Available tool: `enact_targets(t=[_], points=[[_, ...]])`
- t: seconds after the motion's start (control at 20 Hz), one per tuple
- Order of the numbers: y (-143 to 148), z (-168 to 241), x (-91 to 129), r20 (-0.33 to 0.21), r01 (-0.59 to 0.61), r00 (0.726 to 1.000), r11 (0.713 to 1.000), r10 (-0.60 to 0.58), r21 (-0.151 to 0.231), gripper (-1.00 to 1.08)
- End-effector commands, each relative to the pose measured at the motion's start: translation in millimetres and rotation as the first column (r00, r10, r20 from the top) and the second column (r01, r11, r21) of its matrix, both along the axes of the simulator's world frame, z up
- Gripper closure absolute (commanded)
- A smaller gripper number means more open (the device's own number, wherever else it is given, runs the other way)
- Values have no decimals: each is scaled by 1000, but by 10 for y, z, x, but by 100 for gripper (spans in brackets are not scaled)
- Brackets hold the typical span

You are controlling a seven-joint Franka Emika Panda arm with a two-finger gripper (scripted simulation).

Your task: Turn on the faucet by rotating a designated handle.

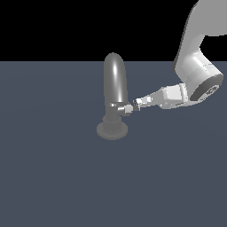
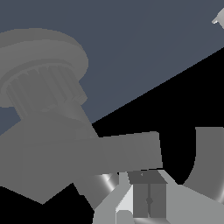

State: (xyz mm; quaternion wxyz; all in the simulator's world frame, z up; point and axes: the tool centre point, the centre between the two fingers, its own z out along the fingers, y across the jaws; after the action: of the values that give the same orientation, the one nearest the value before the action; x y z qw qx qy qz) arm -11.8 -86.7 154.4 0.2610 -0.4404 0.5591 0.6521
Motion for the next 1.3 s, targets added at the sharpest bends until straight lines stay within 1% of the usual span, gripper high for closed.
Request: enact_targets(t=[0.0, 0.45, 0.5, 0.55, 1.25], points=[[-16, -188, -55, -17, 2, 1000, 1000, -2, 1, 108], [-52, -763, -179, -41, 4, 999, 1000, -4, 2, 108], [-52, -763, -179, -41, 4, 999, 1000, -4, 2, 108], [2, -314, 14, 32, -14, 999, 1000, 14, 10, 108], [36, -806, 129, -9, -4, 1000, 1000, 4, 6, 108]])
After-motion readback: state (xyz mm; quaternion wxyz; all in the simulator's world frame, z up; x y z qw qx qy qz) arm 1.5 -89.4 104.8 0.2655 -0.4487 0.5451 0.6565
